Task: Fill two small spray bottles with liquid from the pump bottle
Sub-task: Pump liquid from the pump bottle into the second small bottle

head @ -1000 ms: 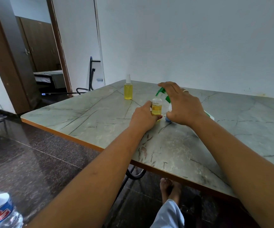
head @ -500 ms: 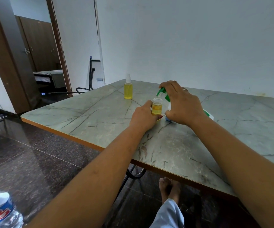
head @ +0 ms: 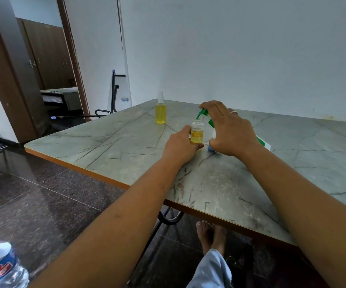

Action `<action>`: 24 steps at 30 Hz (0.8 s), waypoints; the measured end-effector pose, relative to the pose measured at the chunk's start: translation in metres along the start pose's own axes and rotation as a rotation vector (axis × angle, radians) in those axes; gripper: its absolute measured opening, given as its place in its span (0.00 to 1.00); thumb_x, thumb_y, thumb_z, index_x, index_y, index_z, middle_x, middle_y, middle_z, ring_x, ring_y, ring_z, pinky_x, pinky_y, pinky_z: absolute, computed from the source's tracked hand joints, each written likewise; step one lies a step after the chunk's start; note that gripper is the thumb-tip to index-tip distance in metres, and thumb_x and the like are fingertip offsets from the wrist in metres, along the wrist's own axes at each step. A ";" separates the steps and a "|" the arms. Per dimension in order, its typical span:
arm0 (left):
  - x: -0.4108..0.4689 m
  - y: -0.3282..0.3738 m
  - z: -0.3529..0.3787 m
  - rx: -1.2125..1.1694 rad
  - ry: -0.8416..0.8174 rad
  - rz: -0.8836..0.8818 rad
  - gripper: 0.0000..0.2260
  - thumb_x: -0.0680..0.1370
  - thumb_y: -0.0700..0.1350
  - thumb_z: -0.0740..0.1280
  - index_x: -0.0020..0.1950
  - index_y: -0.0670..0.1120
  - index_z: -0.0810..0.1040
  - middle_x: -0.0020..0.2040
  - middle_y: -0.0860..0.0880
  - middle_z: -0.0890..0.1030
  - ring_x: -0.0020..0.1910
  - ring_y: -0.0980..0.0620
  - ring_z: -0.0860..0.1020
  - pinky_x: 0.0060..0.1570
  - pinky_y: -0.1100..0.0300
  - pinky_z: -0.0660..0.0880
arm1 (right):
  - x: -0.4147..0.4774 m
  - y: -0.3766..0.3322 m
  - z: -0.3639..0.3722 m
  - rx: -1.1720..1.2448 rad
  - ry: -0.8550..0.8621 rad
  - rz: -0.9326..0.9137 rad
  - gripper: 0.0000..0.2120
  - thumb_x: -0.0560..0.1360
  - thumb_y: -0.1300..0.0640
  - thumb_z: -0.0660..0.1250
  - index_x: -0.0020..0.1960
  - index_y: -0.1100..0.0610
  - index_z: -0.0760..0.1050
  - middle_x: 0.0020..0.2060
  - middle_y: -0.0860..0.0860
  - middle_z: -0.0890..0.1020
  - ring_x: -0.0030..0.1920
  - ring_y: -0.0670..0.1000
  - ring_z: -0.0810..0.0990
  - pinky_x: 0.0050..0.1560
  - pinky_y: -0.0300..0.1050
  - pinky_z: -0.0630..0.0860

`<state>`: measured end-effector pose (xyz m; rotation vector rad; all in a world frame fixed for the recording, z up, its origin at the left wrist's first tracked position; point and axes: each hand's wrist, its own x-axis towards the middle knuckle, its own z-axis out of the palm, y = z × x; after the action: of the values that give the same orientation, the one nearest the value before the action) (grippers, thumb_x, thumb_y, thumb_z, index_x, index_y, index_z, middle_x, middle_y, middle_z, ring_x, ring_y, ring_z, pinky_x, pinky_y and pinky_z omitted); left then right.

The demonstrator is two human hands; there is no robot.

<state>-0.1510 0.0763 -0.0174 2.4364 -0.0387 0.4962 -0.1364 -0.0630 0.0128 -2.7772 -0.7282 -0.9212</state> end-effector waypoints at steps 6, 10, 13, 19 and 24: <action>0.000 -0.001 0.001 0.004 0.005 0.000 0.21 0.75 0.52 0.68 0.64 0.46 0.68 0.60 0.44 0.78 0.55 0.45 0.76 0.49 0.57 0.72 | -0.001 0.001 -0.002 0.022 0.005 -0.004 0.41 0.61 0.56 0.74 0.69 0.47 0.58 0.65 0.46 0.66 0.54 0.56 0.76 0.41 0.46 0.73; 0.001 0.000 0.002 0.017 0.005 -0.002 0.22 0.75 0.52 0.68 0.65 0.47 0.67 0.60 0.44 0.77 0.56 0.46 0.76 0.48 0.59 0.70 | -0.001 0.000 -0.001 0.042 0.033 -0.009 0.37 0.61 0.57 0.73 0.66 0.48 0.61 0.61 0.47 0.67 0.51 0.55 0.76 0.40 0.47 0.76; 0.000 0.000 0.002 0.019 0.004 0.005 0.22 0.75 0.52 0.68 0.66 0.47 0.67 0.61 0.44 0.77 0.57 0.46 0.76 0.49 0.58 0.71 | 0.000 -0.001 -0.001 0.057 0.037 -0.002 0.34 0.62 0.57 0.73 0.65 0.49 0.63 0.60 0.48 0.67 0.49 0.54 0.76 0.38 0.46 0.73; 0.001 -0.001 0.002 0.011 0.004 -0.007 0.22 0.75 0.52 0.68 0.66 0.47 0.67 0.61 0.44 0.77 0.57 0.46 0.76 0.51 0.57 0.72 | 0.000 -0.001 0.000 0.031 0.020 -0.006 0.37 0.63 0.57 0.72 0.67 0.48 0.61 0.63 0.48 0.66 0.52 0.56 0.76 0.38 0.45 0.72; 0.001 -0.001 0.001 0.003 0.005 0.007 0.21 0.75 0.51 0.68 0.65 0.47 0.68 0.61 0.44 0.77 0.58 0.45 0.76 0.50 0.58 0.70 | -0.003 -0.001 -0.002 -0.025 -0.012 -0.006 0.45 0.64 0.56 0.72 0.74 0.45 0.52 0.70 0.46 0.62 0.61 0.58 0.73 0.45 0.50 0.75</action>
<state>-0.1496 0.0765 -0.0185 2.4382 -0.0442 0.5056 -0.1399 -0.0643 0.0128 -2.8062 -0.7323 -0.9225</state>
